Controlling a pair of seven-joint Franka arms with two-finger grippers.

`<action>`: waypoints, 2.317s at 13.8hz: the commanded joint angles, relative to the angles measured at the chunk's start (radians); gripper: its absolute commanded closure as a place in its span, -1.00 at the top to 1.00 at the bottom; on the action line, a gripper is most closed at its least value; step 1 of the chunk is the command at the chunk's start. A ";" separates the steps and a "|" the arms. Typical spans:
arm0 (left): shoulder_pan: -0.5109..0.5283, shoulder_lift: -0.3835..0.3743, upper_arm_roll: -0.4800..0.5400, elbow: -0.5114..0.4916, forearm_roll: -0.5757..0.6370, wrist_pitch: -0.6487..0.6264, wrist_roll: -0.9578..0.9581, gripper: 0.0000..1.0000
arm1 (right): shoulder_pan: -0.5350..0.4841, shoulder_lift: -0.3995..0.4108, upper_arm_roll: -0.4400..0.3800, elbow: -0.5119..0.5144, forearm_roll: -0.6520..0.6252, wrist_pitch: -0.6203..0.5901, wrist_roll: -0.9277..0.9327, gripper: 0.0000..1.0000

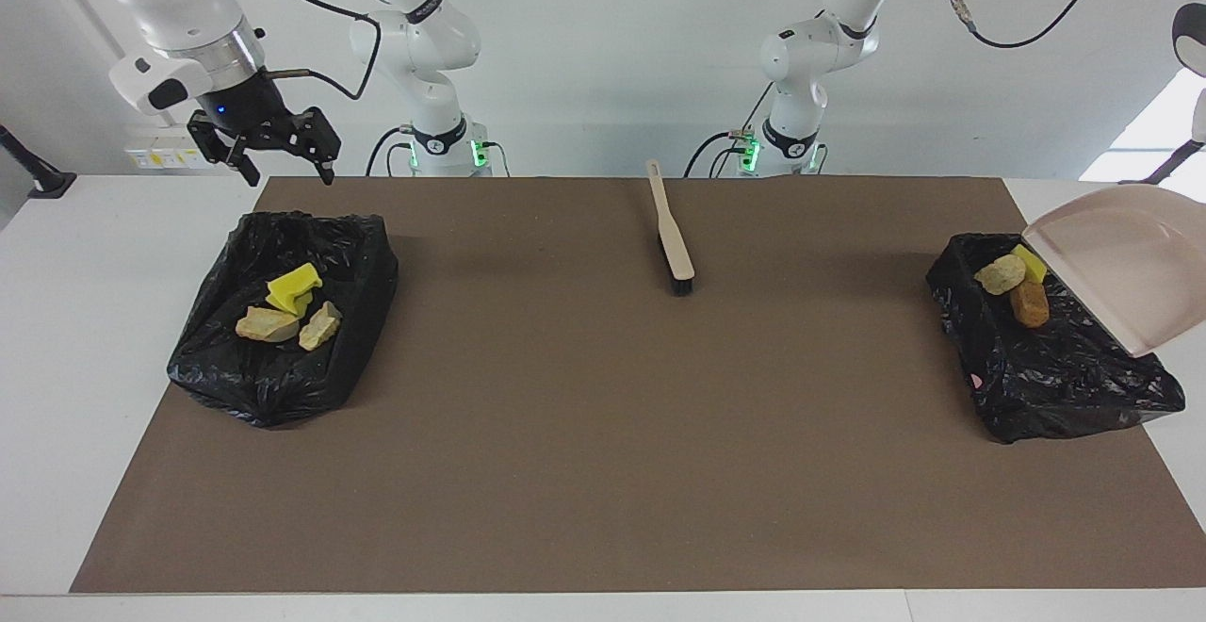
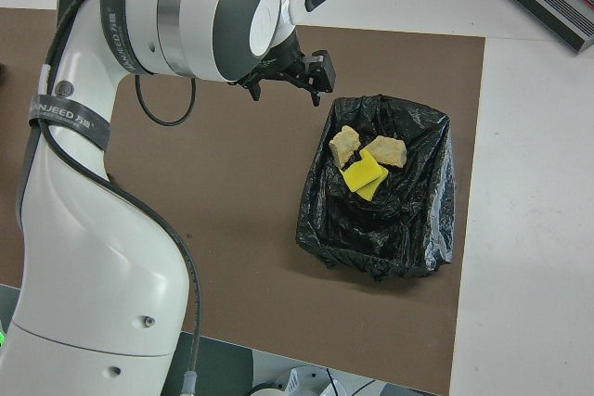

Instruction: Sweep and dump trash in bin

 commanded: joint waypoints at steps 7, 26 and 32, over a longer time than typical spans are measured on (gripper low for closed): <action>-0.261 -0.231 -0.007 -0.451 -0.236 0.128 -0.722 -1.00 | 0.011 -0.004 0.021 0.006 -0.039 -0.049 0.028 1.00; -0.873 0.057 -0.006 -0.536 -0.449 0.537 -1.847 -1.00 | 0.006 -0.013 0.020 -0.003 -0.030 -0.041 0.079 1.00; -0.915 0.100 -0.006 -0.534 -0.428 0.564 -1.810 -1.00 | 0.006 -0.013 0.020 -0.003 -0.030 -0.041 0.077 1.00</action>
